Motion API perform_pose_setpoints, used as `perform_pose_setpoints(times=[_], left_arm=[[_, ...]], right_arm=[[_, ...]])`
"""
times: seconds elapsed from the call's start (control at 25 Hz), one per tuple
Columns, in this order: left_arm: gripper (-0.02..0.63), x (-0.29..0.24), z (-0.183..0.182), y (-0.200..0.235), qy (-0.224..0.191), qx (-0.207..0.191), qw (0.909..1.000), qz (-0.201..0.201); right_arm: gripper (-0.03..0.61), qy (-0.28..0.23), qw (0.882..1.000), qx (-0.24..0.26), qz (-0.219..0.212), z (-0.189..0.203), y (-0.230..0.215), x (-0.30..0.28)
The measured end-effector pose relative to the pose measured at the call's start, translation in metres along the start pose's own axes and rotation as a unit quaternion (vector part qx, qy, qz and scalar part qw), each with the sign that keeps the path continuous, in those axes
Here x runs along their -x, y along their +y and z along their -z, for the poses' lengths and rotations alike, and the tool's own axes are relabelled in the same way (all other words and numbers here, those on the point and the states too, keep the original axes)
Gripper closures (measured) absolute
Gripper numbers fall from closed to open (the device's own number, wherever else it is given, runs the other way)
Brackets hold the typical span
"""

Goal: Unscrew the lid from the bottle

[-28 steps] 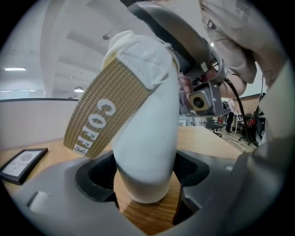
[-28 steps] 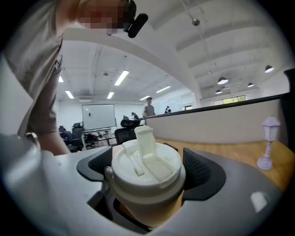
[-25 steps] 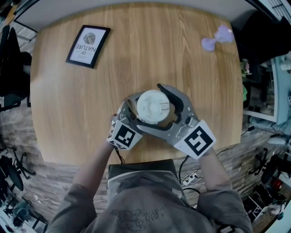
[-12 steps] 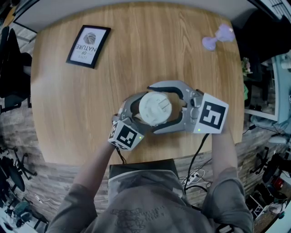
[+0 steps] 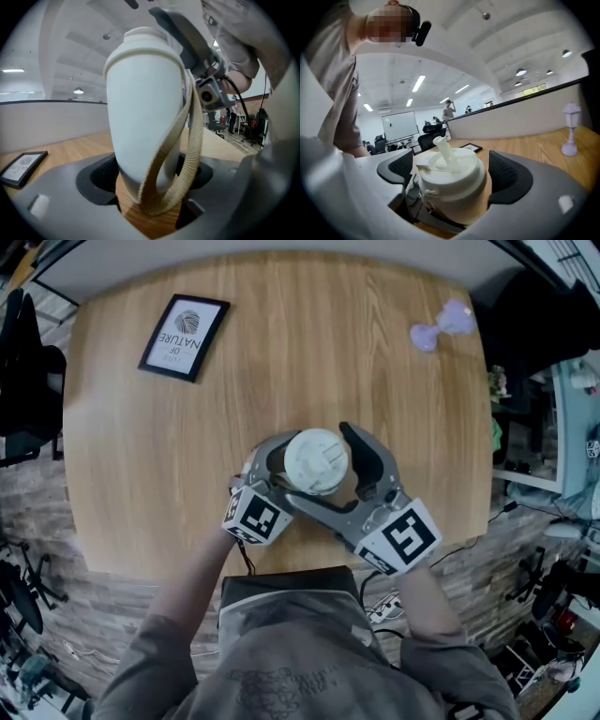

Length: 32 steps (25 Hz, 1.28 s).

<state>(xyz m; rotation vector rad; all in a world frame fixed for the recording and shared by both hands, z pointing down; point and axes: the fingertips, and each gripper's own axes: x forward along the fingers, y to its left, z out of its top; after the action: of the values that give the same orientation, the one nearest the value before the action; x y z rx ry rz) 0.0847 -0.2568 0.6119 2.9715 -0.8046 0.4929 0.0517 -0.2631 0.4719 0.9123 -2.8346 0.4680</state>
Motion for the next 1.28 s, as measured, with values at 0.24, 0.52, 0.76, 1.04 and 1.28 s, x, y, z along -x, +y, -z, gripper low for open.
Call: perform_pose_setpoints(times=[0.24, 0.52, 0.76, 1.04, 1.28], left_arm=[[0.247, 0.0, 0.0, 0.001, 0.001, 0.0, 1.0, -0.006], [0.247, -0.001, -0.001, 0.004, 0.0, 0.01, 0.9998, -0.018], [0.248, 0.0, -0.001, 0.005, -0.003, 0.014, 0.9997, -0.017], [0.249, -0.001, -0.001, 0.001, 0.001, 0.005, 1.0, -0.005], [0.249, 0.0, -0.001, -0.001, -0.001, -0.001, 0.9999, 0.016]], right_arm=[[0.074, -0.023, 0.986, 0.059, 0.152, -0.002, -0.005, -0.016], [0.069, 0.001, 0.976, 0.073, 0.204, 0.007, -0.015, -0.03], [0.071, 0.004, 0.985, 0.077, 0.157, 0.007, -0.01, -0.032], [0.069, 0.03, 0.993, 0.102, -0.058, 0.013, 0.012, -0.027], [0.069, 0.079, 0.953, 0.113, -0.269, 0.016, 0.032, -0.019]])
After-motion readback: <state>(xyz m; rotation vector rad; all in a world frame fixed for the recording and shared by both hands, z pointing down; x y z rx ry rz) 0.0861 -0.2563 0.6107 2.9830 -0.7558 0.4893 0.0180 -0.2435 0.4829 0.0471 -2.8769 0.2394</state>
